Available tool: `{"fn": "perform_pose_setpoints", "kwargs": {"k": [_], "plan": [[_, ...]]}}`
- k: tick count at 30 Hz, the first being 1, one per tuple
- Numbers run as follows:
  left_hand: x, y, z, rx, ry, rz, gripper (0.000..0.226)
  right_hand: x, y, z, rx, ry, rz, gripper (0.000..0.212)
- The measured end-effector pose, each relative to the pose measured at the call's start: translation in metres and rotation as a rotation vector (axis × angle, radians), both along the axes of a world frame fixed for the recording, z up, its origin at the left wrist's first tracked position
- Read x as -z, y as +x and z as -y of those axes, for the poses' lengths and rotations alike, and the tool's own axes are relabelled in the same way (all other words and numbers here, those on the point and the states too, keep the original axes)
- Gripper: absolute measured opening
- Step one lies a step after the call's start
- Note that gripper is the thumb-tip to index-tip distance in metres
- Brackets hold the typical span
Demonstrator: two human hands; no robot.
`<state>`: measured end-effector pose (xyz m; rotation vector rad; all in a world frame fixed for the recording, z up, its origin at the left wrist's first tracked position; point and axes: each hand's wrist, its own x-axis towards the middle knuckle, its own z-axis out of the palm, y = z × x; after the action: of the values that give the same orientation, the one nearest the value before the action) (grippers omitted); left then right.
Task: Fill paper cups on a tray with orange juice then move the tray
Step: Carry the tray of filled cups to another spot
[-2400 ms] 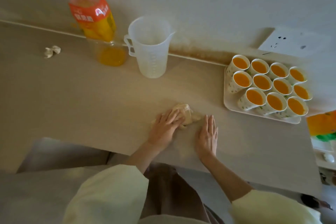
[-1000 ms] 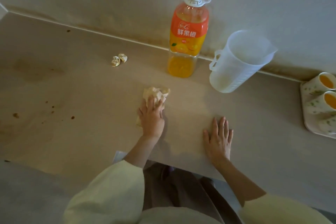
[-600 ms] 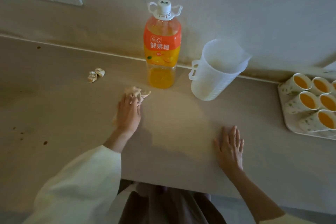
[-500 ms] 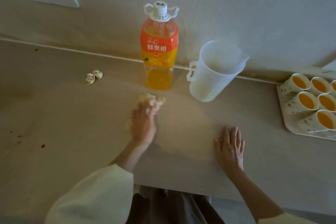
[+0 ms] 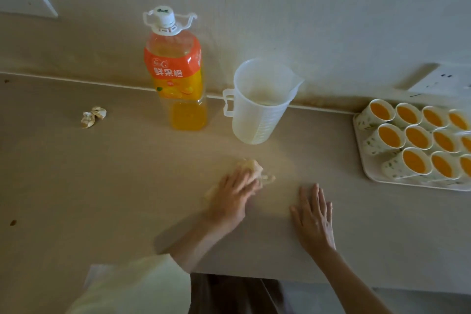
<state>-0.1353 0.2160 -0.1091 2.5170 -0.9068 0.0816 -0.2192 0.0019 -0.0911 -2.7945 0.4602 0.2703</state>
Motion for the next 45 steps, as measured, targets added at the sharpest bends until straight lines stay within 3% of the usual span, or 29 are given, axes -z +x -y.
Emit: {"fn": "perform_pose_setpoints", "kwargs": {"k": [2, 4, 6, 8, 10, 12, 19, 21, 24, 26, 31, 33, 36, 38, 45], "plan": [[-0.001, -0.03, 0.024, 0.331, 0.043, 0.014, 0.046, 0.0, -0.004, 0.013, -0.028, 0.015, 0.004, 0.069], [-0.004, -0.014, 0.034, 0.495, 0.07, 0.03, 0.053, -0.003, -0.009, 0.027, -0.041, 0.024, 0.002, 0.063], [-0.006, 0.026, 0.052, 0.436, 0.127, 0.067, 0.061, -0.005, -0.016, 0.044, -0.044, 0.004, 0.017, 0.06], [-0.009, 0.057, 0.076, 0.215, 0.142, 0.03, 0.059, -0.004, -0.026, 0.062, -0.046, -0.008, 0.018, 0.06], [-0.014, 0.062, 0.099, 0.01, 0.194, -0.062, 0.051, -0.001, -0.035, 0.074, -0.025, 0.004, 0.004, 0.061], [-0.017, 0.042, 0.115, -0.04, 0.203, -0.094, 0.056, 0.0, -0.044, 0.084, 0.011, 0.03, 0.014, 0.059], [-0.002, -0.095, 0.121, 0.301, 0.149, -0.031, 0.055, -0.01, -0.059, 0.071, 0.226, 0.095, 0.095, 0.053], [0.002, -0.126, 0.094, 0.416, 0.201, -0.015, 0.062, -0.013, -0.06, 0.057, 0.191, 0.116, 0.127, 0.05], [0.002, -0.125, 0.031, 0.485, 0.273, 0.042, 0.052, -0.014, -0.058, 0.034, 0.125, 0.143, 0.09, 0.045], [0.004, -0.11, -0.017, 0.372, 0.326, 0.056, 0.049, -0.013, -0.053, 0.022, 0.048, 0.144, 0.102, 0.044], [-0.011, -0.077, -0.09, -0.573, 0.245, -0.143, 0.046, -0.01, -0.036, -0.001, -0.084, 0.125, 0.073, 0.049], [-0.021, -0.074, -0.065, -0.74, 0.195, -0.197, 0.054, -0.009, -0.032, -0.001, -0.096, 0.113, 0.059, 0.05], [-0.029, -0.083, -0.005, -0.623, 0.053, -0.301, 0.066, -0.009, -0.031, 0.012, -0.091, 0.098, 0.046, 0.05], [-0.031, -0.086, 0.043, -0.507, 0.024, -0.402, 0.062, -0.01, -0.031, 0.028, -0.066, 0.096, 0.046, 0.05], [-0.043, -0.069, 0.18, -0.351, 0.153, -0.653, 0.07, -0.016, -0.039, 0.099, 0.0, 0.122, 0.044, 0.049]]}}
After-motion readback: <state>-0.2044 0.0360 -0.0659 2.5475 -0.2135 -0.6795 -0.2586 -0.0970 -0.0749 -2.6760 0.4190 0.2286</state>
